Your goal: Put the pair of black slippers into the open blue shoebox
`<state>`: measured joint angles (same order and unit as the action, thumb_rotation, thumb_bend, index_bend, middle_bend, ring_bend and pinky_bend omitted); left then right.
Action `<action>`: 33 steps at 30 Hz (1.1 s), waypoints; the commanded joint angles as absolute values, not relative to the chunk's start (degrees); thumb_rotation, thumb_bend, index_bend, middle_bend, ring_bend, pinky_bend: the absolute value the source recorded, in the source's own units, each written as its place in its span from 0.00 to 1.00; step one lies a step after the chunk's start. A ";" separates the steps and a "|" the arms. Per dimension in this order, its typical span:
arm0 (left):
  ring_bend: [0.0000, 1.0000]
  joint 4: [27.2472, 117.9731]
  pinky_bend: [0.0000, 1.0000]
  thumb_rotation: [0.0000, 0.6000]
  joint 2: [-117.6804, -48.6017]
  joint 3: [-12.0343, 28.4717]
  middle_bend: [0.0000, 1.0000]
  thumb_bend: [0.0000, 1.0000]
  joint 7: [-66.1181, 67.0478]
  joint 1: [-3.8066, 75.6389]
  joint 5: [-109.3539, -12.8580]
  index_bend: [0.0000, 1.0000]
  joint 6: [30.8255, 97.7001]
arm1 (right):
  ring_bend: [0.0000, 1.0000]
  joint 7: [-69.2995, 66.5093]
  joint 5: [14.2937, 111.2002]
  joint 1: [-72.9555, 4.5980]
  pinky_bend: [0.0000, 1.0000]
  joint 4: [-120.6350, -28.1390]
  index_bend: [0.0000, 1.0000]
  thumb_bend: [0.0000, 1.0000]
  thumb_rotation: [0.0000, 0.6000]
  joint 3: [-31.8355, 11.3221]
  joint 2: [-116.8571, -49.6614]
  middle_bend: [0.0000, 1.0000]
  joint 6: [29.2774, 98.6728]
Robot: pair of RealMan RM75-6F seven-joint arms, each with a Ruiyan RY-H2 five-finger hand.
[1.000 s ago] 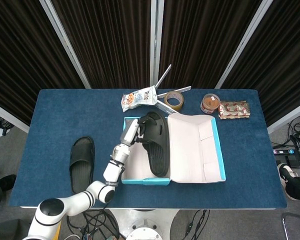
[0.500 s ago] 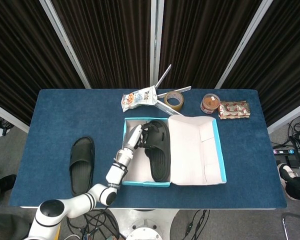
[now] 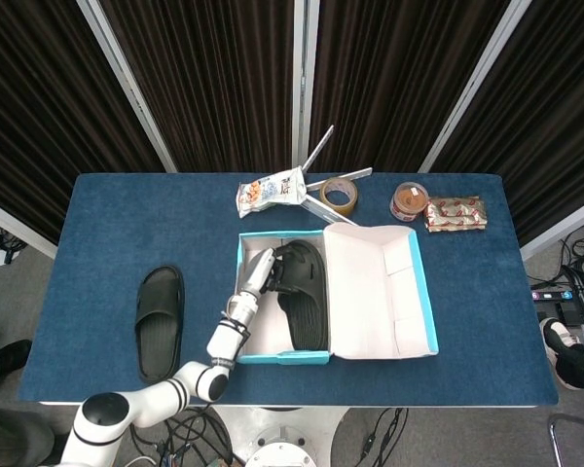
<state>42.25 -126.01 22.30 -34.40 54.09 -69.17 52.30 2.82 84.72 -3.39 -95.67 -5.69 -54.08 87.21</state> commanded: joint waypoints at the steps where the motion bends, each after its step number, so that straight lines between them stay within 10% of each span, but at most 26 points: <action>1: 0.41 41.77 0.64 1.00 -126.38 21.71 0.35 0.04 -33.83 54.09 -70.39 0.27 53.58 | 0.00 2.73 84.77 -3.36 0.08 -95.62 0.00 0.12 1.00 -5.68 -54.07 0.12 87.26; 9: 0.00 41.04 0.25 1.00 -126.91 20.05 0.01 0.03 -30.68 54.07 -74.93 0.12 60.42 | 0.00 2.19 85.08 -3.20 0.08 -95.33 0.00 0.12 1.00 -5.67 -53.99 0.12 87.66; 19: 0.00 57.60 0.16 1.00 -115.82 17.38 0.00 0.00 -12.87 51.64 -75.82 0.10 60.08 | 0.00 1.24 85.85 -3.10 0.08 -94.63 0.00 0.13 1.00 -5.54 -54.09 0.12 88.08; 33: 0.05 96.46 0.23 1.00 -81.03 13.60 0.00 0.00 10.24 43.27 -67.06 0.12 55.66 | 0.00 0.21 86.61 -3.21 0.08 -93.55 0.00 0.13 1.00 -5.63 -54.48 0.12 88.57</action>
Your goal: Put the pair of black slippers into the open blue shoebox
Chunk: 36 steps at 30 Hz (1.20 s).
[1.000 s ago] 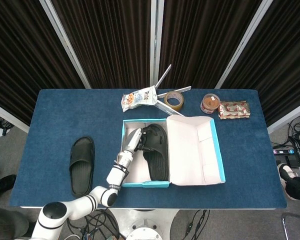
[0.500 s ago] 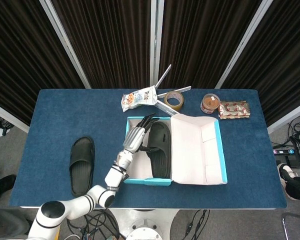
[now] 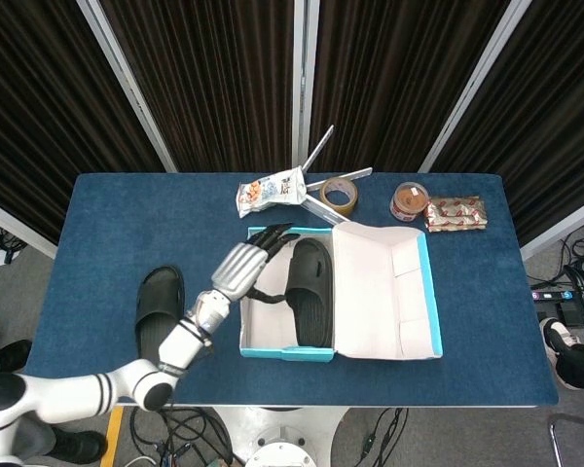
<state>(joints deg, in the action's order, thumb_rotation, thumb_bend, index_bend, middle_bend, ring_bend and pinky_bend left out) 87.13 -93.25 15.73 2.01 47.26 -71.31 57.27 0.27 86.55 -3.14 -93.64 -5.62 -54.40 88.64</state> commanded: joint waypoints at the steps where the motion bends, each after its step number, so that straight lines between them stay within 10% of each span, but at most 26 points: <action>1: 0.07 97.32 0.25 1.00 -79.32 13.16 0.00 0.00 11.51 42.70 -66.58 0.13 56.03 | 0.00 0.10 86.68 -3.28 0.08 -93.50 0.00 0.13 1.00 -5.61 -54.55 0.12 88.48; 11: 0.51 101.82 0.61 1.00 -69.34 6.44 0.06 0.00 22.46 39.31 -55.39 0.18 54.17 | 0.00 -0.48 87.09 -4.16 0.08 -92.62 0.00 0.13 1.00 -5.43 -55.49 0.12 87.19; 36: 0.60 96.52 0.67 1.00 -72.87 0.95 0.10 0.00 28.32 45.27 -33.77 0.17 46.59 | 0.00 -1.14 86.40 -4.81 0.08 -91.66 0.00 0.13 1.00 -5.35 -56.14 0.12 85.96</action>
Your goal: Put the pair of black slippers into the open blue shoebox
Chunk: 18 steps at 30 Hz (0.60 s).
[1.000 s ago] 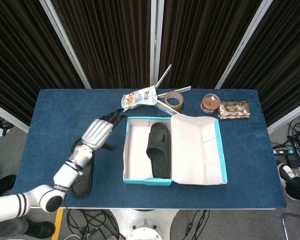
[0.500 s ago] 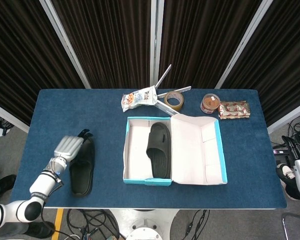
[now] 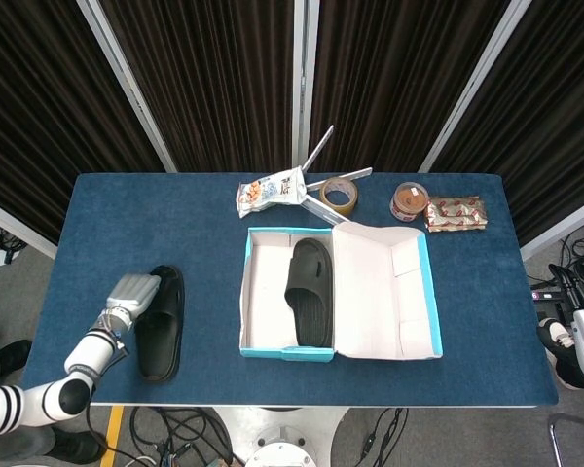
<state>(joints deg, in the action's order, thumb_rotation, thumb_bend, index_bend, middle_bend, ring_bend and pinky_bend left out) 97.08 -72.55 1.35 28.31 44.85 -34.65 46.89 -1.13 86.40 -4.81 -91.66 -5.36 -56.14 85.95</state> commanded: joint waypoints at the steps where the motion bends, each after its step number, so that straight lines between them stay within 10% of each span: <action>1: 0.60 96.33 0.67 1.00 -72.95 0.83 0.10 0.00 28.25 45.43 -33.34 0.17 46.38 | 0.00 -1.13 86.39 -4.79 0.08 -91.66 0.00 0.13 1.00 -5.35 -56.14 0.12 85.98; 18: 0.75 93.47 0.85 1.00 -74.89 1.12 0.45 0.03 24.78 44.86 -32.30 0.50 50.21 | 0.00 -0.90 86.44 -4.46 0.08 -92.15 0.00 0.13 1.00 -5.21 -56.05 0.12 86.58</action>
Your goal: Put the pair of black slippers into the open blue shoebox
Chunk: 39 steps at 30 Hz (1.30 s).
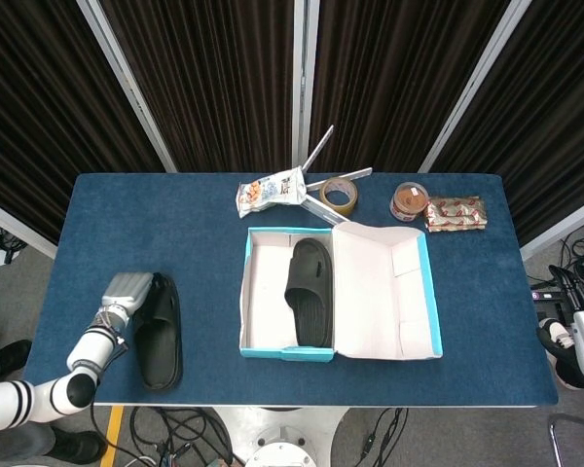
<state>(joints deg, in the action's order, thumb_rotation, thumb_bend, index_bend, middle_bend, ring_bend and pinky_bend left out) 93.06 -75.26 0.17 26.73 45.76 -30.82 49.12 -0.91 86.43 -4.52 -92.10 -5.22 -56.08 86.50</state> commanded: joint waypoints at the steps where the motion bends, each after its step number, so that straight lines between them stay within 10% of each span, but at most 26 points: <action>1: 0.75 93.82 0.85 1.00 -74.47 1.60 0.46 0.03 23.72 44.43 -33.11 0.50 50.57 | 0.00 -0.89 86.44 -4.41 0.08 -92.17 0.00 0.13 1.00 -5.21 -56.03 0.12 86.67; 18: 0.72 95.35 0.85 1.00 -69.57 16.88 0.47 0.03 -7.88 38.13 -53.26 0.50 54.39 | 0.00 -0.53 86.48 -3.86 0.08 -92.71 0.00 0.13 1.00 -5.25 -55.58 0.12 87.62; 39: 0.72 76.62 0.78 1.00 -94.51 22.72 0.46 0.03 -40.65 45.23 -69.38 0.49 52.50 | 0.00 0.90 86.19 -3.46 0.08 -94.20 0.00 0.13 1.00 -5.14 -54.95 0.12 87.74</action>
<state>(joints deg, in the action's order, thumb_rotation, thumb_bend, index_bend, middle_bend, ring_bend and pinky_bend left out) 79.50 -91.58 22.74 -38.69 43.92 -67.10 51.48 0.88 86.19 -3.46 -94.18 -5.15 -54.97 87.74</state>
